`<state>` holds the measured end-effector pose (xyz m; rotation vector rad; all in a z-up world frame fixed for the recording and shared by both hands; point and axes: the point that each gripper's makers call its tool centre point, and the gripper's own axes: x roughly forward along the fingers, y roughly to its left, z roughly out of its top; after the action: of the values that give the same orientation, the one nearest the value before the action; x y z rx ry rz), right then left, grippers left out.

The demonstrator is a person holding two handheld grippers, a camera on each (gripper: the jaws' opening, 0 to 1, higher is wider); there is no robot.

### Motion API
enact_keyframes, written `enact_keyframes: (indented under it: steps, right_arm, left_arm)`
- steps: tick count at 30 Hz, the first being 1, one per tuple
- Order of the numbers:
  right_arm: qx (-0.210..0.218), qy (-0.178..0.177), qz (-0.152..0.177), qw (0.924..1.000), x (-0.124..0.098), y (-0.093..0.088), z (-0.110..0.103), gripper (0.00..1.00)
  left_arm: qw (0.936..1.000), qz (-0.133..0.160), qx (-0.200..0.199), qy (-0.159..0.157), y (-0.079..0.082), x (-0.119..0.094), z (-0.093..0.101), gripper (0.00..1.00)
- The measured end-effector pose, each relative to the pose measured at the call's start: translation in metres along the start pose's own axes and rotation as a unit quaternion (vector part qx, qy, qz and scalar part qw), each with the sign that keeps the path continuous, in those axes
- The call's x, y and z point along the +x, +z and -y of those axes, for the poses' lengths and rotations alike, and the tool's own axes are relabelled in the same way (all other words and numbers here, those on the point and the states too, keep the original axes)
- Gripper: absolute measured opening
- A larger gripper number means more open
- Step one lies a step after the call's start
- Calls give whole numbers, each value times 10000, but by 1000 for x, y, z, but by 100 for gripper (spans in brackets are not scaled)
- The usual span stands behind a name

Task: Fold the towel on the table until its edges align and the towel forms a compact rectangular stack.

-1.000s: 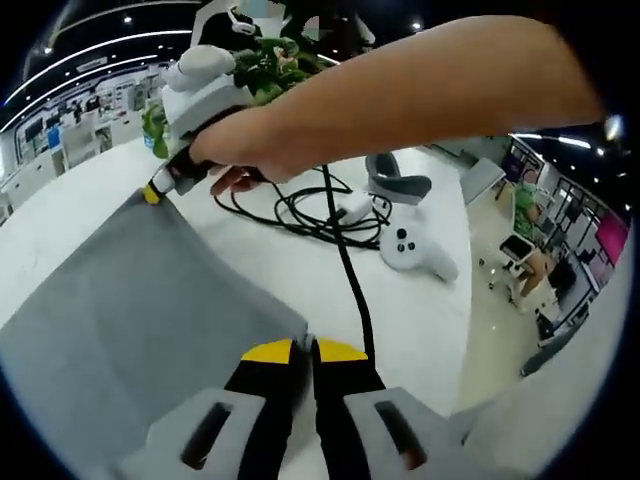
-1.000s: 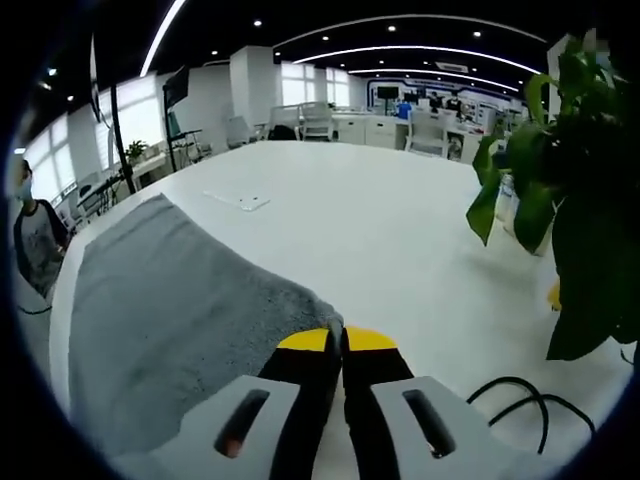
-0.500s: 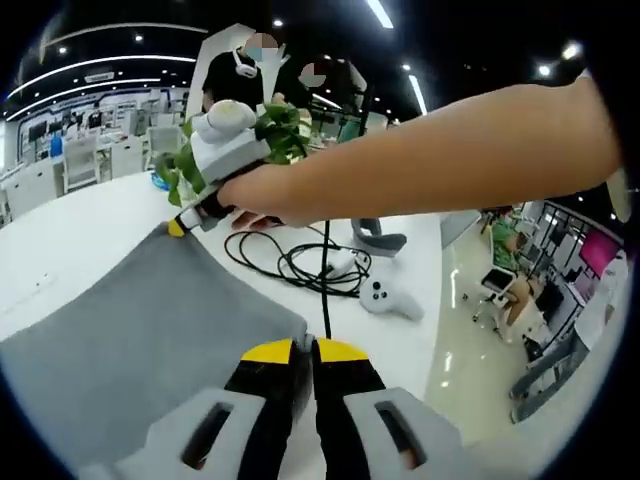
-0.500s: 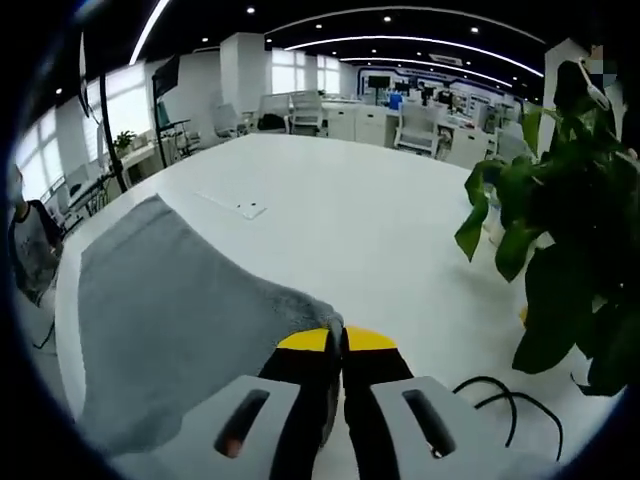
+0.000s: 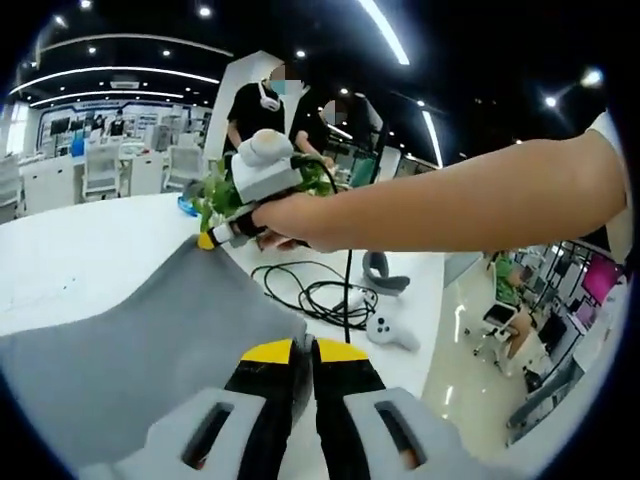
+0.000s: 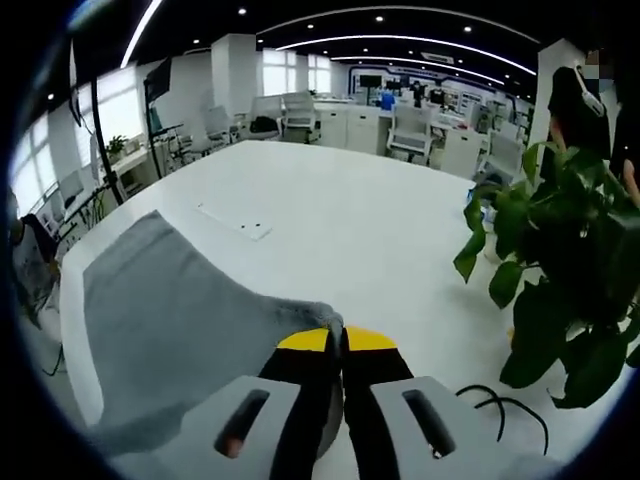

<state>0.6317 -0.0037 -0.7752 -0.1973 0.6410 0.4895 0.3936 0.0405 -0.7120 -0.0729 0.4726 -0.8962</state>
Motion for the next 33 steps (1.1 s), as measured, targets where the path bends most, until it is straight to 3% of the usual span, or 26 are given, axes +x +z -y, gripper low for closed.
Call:
enact_keyframes:
  steps: [7,15,20,27,33]
  right_arm:
    - [-10,-91,85,9999,-19,4,1,1]
    - [108,-257,81,9996,-35,1,23,1]
    - [105,-345,176,9992,-42,9,34,1]
    - [99,-355,301,9989,-42,31,30,1]
    - [8,-328,316,9990,-37,47,17,1]
  left_arm:
    - [9995,168,53,-263,16,3,24,6]
    - [9984,293,31,-489,28,10,44,6]
    - [9973,442,-141,-577,39,15,51,6]
    - [9966,629,-86,-530,51,6,46,6]
    - [9968,718,37,-350,56,-12,24,6]
